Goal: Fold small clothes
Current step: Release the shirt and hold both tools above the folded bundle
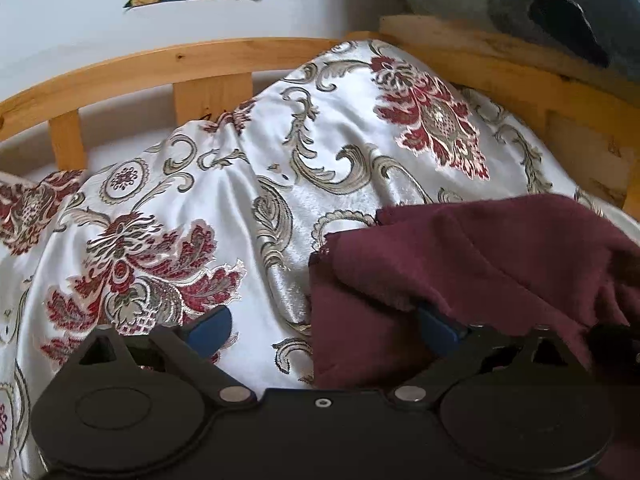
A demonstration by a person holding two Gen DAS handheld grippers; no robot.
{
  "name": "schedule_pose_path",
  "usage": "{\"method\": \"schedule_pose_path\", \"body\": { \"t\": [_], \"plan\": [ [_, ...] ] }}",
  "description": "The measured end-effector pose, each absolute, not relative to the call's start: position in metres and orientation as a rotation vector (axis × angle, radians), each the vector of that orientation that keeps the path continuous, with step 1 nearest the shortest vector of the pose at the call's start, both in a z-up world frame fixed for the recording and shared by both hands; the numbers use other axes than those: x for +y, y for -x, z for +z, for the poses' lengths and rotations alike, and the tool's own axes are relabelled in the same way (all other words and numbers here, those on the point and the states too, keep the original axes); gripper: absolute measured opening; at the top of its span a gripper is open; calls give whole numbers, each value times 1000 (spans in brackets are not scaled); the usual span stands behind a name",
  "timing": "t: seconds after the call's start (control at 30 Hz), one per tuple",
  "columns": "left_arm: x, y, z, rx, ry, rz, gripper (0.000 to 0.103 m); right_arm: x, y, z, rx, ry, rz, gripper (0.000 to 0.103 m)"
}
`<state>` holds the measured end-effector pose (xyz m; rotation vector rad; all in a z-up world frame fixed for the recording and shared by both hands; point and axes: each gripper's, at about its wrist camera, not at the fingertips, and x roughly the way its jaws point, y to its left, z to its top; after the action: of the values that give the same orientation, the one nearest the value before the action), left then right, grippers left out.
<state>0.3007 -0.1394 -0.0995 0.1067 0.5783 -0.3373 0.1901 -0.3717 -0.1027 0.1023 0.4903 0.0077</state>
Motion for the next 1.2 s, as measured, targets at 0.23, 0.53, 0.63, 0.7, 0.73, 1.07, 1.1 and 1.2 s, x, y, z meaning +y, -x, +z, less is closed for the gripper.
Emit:
{"method": "schedule_pose_path", "body": {
  "t": [0.23, 0.53, 0.63, 0.7, 0.73, 1.07, 1.1, 1.2],
  "plan": [
    [-143, -301, -104, 573, -110, -328, 78, -372, -189, -101, 488, -108, 7, 103],
    [-150, -306, -106, 618, -162, -367, 43, -370, -189, -100, 499, -99, -3, 103],
    [-147, -306, -105, 623, -149, -388, 21, -368, -188, -101, 503, -84, -7, 103],
    [-146, -305, -104, 616, -154, -366, 13, -369, -189, -101, 504, -85, -6, 103],
    [-144, -305, -103, 615, -149, -363, 11, -370, -189, -101, 505, -85, -5, 103],
    [-119, -304, -101, 625, -68, -272, 6, -370, -189, -101, 511, -82, -9, 103],
    [-117, -303, -101, 629, -55, -279, 7, -370, -189, -100, 512, -82, -8, 103],
    [-116, -298, -98, 600, -27, -285, 30, -371, -190, -100, 513, -85, -10, 103]
  ]
}}
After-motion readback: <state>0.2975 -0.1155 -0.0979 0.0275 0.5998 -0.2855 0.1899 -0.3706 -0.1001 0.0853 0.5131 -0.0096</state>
